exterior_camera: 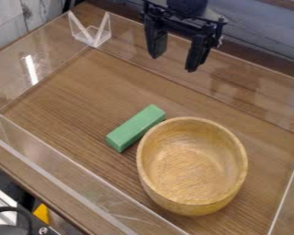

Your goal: Put the green block in the brown bowl

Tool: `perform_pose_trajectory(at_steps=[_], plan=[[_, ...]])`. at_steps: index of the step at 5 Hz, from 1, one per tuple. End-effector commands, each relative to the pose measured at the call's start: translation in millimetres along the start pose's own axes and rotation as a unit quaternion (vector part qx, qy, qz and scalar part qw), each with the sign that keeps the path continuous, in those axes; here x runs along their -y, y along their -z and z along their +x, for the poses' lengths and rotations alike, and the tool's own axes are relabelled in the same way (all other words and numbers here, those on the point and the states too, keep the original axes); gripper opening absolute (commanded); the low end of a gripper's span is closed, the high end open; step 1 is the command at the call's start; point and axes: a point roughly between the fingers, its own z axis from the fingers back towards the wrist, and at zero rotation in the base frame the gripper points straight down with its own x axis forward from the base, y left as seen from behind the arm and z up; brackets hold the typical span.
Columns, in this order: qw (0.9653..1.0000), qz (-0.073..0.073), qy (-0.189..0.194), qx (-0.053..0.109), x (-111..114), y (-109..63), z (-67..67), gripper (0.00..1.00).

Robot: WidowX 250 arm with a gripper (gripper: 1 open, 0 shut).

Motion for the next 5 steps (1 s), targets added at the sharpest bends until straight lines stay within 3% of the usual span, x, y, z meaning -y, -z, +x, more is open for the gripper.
perform_pose_trajectory(at_steps=[1,2,3,4,5], plan=[[0.9998,-0.005,0.017,-0.007,-6,1.7,-8.1,1.00],[0.9994,-0.014,0.019,-0.023,-24,22.1,-37.4,1.00],[0.9994,-0.016,0.029,-0.005,-54,32.4,-63.0,1.00],[0.9992,-0.022,-0.019,0.027,-63,29.8,-75.3,1.00],[0.9986,-0.026,-0.030,0.036,-60,28.4,-73.4,1.00]])
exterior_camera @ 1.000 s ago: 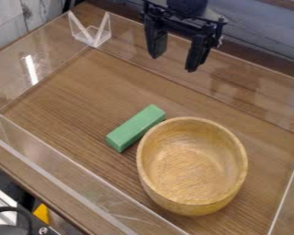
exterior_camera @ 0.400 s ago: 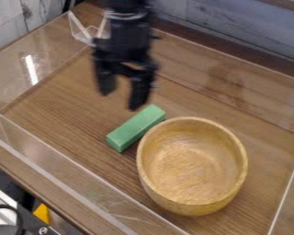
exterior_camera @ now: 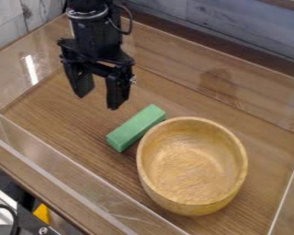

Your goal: Put the green block in the brown bowl

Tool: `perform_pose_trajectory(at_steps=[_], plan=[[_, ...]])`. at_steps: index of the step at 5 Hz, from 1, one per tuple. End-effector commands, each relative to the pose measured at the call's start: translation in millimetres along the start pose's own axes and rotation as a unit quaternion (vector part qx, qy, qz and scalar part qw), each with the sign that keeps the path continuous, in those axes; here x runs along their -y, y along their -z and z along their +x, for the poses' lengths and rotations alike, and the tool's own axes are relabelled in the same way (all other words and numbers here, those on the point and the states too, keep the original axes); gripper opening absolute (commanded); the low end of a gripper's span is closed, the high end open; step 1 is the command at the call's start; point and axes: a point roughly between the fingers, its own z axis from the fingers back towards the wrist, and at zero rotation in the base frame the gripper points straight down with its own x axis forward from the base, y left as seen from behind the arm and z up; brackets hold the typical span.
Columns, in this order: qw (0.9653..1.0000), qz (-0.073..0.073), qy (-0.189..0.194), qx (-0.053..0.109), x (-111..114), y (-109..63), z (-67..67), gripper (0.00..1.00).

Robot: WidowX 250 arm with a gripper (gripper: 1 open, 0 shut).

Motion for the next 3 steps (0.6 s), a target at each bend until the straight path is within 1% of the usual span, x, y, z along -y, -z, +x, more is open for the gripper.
perform_pose_trajectory(at_steps=[1,2,3], plan=[[0.9992,0.002,0.032,0.021,3,0.5,3.7,1.00],[0.9977,0.000,0.064,0.023,7,9.6,4.6,1.00],[0.9972,-0.002,0.069,0.029,11,17.0,7.2,1.00]])
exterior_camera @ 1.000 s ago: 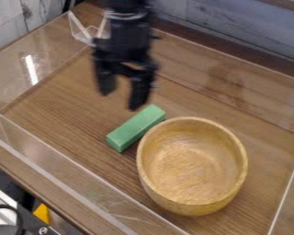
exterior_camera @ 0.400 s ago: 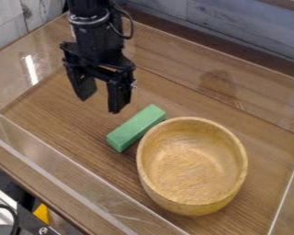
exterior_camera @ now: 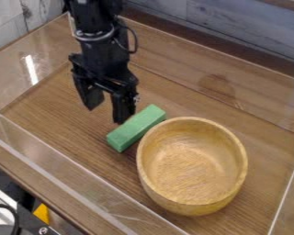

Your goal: Put the green block in the brown bowl

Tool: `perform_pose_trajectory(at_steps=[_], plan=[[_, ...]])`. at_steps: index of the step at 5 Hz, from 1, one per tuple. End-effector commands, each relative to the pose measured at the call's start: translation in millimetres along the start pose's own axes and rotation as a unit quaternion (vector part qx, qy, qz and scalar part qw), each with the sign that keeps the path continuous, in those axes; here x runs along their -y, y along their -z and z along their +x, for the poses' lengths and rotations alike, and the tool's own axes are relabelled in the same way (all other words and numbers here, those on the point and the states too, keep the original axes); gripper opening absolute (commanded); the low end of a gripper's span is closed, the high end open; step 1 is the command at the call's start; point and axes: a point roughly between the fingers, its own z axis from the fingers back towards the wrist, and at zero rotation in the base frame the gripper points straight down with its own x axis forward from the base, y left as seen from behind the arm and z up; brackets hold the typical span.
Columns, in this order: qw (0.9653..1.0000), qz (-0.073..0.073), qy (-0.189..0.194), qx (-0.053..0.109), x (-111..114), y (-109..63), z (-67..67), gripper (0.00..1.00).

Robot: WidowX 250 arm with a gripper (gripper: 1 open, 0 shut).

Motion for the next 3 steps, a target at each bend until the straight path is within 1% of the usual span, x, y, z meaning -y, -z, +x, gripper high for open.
perform_pose_trajectory(at_steps=[1,3], plan=[[0.9998,0.002,0.007,0.018,3,0.6,6.5,1.00],[0.9993,-0.003,0.022,0.031,11,14.3,6.9,1.00]])
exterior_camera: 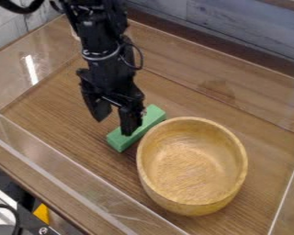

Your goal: Put the green block in the brown bowl

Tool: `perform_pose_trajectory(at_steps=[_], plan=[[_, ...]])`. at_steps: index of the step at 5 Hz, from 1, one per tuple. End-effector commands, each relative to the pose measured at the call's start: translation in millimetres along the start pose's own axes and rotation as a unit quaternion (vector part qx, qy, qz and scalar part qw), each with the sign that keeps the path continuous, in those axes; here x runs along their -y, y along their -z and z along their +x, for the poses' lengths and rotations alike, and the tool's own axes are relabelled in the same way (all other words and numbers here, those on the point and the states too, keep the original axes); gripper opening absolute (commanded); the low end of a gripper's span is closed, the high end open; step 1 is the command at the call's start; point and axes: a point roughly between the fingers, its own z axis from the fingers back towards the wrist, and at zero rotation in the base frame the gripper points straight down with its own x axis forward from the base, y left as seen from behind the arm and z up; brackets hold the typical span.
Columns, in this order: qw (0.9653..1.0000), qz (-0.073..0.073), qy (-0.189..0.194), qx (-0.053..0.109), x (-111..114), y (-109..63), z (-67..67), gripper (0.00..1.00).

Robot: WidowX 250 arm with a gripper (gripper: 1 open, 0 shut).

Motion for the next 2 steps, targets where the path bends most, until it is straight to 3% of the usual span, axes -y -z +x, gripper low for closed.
perform_pose_trajectory(at_steps=[1,2], plan=[[0.9998,-0.001,0.014,0.017,1,-0.6,15.8,1.00],[0.9995,-0.004,0.018,0.026,0,0.1,28.6,1.00]])
